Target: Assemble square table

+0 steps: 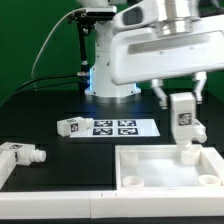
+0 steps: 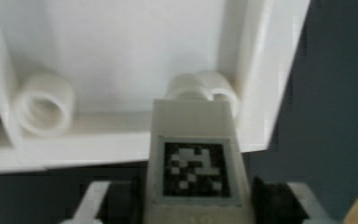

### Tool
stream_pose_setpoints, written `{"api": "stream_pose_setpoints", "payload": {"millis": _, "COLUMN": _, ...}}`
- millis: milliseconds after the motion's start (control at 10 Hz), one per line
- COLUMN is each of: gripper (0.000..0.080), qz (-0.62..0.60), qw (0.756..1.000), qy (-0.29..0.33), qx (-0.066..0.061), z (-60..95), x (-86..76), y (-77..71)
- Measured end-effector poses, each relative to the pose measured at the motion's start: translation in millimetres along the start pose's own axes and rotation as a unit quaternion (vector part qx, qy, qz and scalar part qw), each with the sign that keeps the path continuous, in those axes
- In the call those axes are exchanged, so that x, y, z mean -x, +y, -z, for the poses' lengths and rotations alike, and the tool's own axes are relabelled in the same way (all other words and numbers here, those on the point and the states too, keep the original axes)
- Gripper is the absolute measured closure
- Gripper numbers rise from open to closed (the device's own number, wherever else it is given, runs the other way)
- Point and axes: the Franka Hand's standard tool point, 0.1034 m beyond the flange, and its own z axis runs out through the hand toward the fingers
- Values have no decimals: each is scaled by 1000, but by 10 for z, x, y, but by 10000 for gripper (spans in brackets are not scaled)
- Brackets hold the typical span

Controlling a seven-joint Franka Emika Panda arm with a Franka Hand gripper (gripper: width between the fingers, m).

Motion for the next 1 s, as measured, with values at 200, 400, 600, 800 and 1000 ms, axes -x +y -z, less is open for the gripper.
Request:
{"api": "stream_pose_setpoints", "payload": {"millis": 200, "gripper": 512, "qz": 12, "qw": 1000, "qy": 26, "qx": 3, "z": -19, "x": 1, "y": -16}}
{"api": "stream_pose_setpoints", "payload": {"millis": 400, "gripper": 512, "qz": 43, "qw": 999, "qy": 29, "qx": -1, "z": -63, "x": -74, "y": -199}}
{"api": "stream_pose_setpoints", "payload": {"millis": 600, "gripper": 512, "qz": 89, "qw": 996, "qy": 29, "qx": -2, "z": -138, "x": -268, "y": -433}}
{"api": "stream_pose_setpoints", "payload": {"millis": 800, "gripper": 512, "qz": 97, "qw": 995, "qy": 27, "qx": -2, "z": -181, "x": -313, "y": -486}}
{"api": "stream_pose_setpoints", "payload": {"millis": 1000, "gripper": 512, "qz": 97, "qw": 995, "qy": 26, "qx": -2, "z": -188, "x": -305, "y": -486}}
